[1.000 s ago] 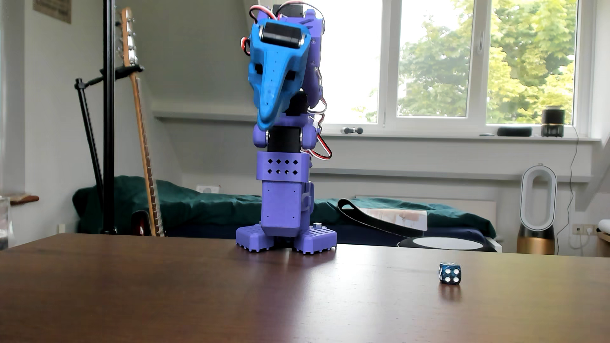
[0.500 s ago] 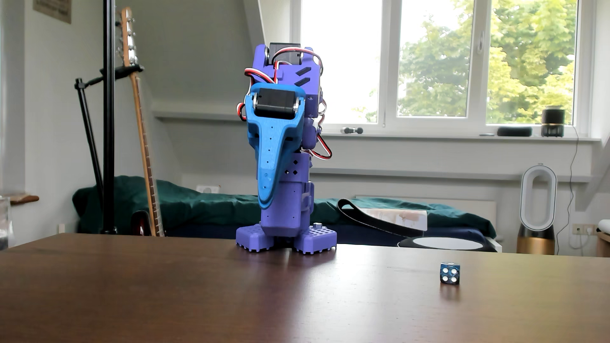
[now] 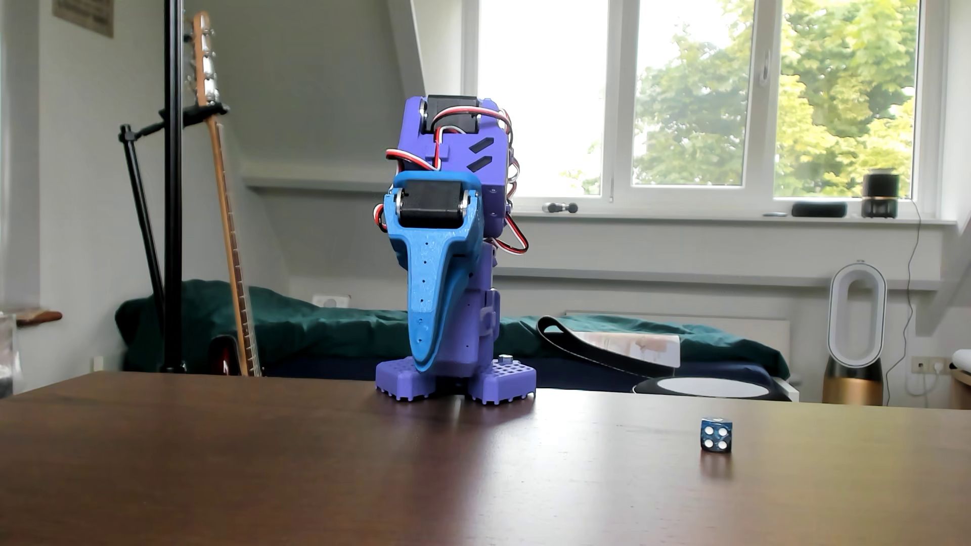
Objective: Grab the blue dice
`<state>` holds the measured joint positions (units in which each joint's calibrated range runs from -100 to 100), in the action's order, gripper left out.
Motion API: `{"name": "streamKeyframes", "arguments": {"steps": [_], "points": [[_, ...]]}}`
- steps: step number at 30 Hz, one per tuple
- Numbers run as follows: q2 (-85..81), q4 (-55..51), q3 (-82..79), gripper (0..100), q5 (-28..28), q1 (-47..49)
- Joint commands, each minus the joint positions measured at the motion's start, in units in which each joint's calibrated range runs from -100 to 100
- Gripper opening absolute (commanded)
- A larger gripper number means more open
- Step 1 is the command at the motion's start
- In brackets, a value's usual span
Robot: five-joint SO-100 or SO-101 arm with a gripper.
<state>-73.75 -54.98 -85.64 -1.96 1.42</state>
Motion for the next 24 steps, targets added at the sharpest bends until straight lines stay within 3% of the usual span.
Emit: {"name": "streamKeyframes", "arguments": {"steps": [1,8,24], "points": [[-4.49,7.48,-1.43,1,-1.30,0.05],[-20.73,12.95,-13.99,1,-1.09,-1.34],[-23.99,5.60,-13.81,2,-1.19,-1.59]]}}
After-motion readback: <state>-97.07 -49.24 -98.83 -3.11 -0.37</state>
